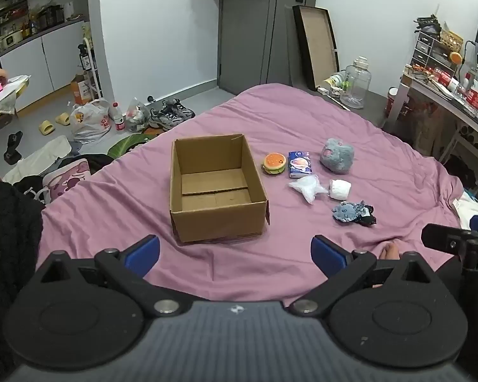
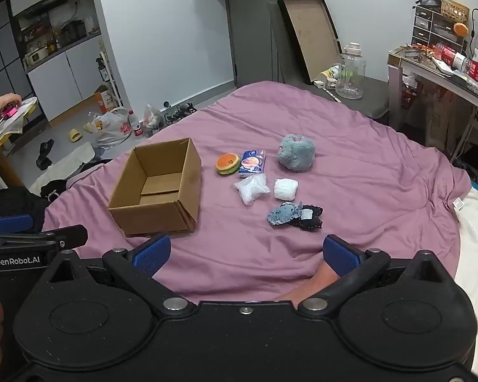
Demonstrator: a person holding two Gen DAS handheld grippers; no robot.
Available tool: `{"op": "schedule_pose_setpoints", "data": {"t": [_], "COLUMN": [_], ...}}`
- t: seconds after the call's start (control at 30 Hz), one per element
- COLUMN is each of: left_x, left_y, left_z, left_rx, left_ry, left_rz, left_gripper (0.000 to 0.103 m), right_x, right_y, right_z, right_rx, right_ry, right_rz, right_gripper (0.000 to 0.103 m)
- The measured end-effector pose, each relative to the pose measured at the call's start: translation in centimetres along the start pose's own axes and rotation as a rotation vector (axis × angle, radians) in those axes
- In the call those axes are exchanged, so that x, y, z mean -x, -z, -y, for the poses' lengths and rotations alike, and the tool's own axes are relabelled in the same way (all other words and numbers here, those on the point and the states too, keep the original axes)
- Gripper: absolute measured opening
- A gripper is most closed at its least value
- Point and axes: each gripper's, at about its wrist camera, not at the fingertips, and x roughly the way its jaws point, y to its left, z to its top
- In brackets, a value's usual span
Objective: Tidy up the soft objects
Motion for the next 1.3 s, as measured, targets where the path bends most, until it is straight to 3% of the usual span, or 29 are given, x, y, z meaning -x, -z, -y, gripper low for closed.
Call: {"op": "schedule_pose_setpoints", "data": {"t": [1.3], "left_x": [1.4], "left_y": [0.1], "left_z": [1.0], "left_rx": [-0.012], "left_ry": [0.02], "left_rz": [0.015], "left_gripper": [0.1], "right_x": [1.1], "right_y": [0.2], "right_z": [0.4], "right_rx": [-0.018], "right_ry": [0.025], "right_rz": [0.015], "right_gripper": [0.103]}}
